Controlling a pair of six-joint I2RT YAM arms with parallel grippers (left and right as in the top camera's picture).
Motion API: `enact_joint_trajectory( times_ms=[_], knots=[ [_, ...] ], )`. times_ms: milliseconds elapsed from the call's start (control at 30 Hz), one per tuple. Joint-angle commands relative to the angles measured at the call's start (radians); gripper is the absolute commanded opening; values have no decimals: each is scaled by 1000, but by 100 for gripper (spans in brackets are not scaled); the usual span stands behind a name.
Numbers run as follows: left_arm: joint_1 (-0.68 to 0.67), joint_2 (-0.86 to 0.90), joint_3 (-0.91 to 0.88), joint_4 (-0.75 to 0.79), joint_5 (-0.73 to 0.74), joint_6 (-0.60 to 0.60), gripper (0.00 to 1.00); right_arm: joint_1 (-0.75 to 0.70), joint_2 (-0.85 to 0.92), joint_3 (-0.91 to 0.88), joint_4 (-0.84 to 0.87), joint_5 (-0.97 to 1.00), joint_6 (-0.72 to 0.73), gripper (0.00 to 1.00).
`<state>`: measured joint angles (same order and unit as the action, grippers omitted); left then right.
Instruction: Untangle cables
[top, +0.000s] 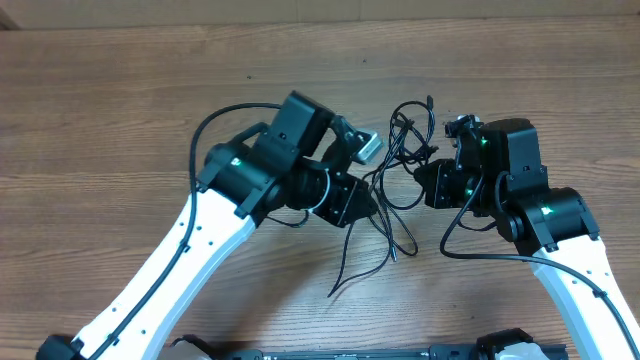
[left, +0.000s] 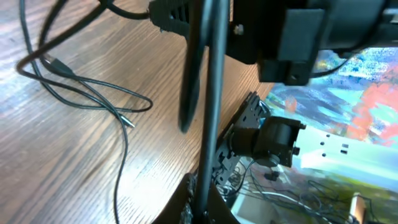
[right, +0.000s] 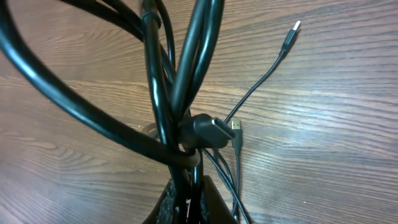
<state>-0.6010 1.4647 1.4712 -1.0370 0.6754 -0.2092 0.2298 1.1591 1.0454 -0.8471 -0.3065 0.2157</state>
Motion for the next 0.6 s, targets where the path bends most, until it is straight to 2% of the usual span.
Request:
enact_joint_trajectory(
  times_ms=[0,167,267,433,467,500,567],
  knots=[
    [16,-79,6,2,-6,31,4,-1,-17,10,5,53,-1,5],
    [83,-160,47,45,-6,-15,4,-1,-16,9,-62,195,-8,4],
    [182,-220,89,96,-6,-84,4,-1,-12,8,-137,293,-8,4],
    [374,-307,104,222,-7,-218,4,-1,-8,8,-155,270,-1,4],
    [417,-322,104,228,-8,-245,4,-1,-8,8,-157,268,0,5],
    [523,-349,104,224,-29,-283,4,-1,3,8,-162,269,0,10],
    [572,-354,104,221,-28,-319,4,-1,15,8,-162,271,39,14]
  ],
)
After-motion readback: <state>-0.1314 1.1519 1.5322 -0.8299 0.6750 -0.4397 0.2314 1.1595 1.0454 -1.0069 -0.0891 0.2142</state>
